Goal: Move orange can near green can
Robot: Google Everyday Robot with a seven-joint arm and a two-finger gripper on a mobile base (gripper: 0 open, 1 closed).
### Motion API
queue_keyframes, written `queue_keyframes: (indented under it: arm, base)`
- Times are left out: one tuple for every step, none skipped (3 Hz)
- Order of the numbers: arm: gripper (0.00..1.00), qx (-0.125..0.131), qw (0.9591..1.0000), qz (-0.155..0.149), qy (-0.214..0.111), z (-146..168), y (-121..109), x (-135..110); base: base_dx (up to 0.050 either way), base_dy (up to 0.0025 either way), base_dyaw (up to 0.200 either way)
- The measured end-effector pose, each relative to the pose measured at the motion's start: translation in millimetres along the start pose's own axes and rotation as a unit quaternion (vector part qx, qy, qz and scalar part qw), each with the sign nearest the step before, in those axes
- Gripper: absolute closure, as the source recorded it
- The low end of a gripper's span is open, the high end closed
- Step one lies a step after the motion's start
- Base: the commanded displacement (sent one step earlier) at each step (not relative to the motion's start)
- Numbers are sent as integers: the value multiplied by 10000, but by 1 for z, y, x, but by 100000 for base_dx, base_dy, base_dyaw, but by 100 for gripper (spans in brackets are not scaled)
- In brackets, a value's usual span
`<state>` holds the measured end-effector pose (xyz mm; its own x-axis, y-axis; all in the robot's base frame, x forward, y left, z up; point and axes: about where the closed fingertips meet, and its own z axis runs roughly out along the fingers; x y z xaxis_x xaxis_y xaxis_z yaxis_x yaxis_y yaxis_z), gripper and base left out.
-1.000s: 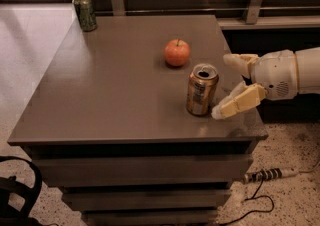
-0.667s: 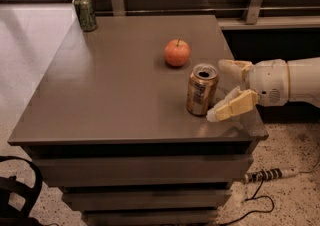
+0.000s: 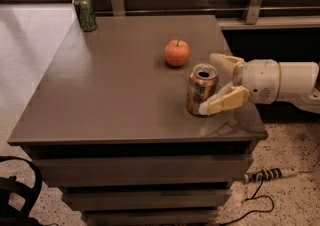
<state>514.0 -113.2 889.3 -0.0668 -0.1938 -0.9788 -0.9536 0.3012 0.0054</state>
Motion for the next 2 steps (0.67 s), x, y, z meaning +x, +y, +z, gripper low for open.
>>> queue_keyframes:
  arm:
    - [17,-25,9997,-20,-233,7,-1,-2]
    - [41,-48,9997,-30,-232,9,0,-3]
  base:
    - [0,0,0]
    - [0,0,0]
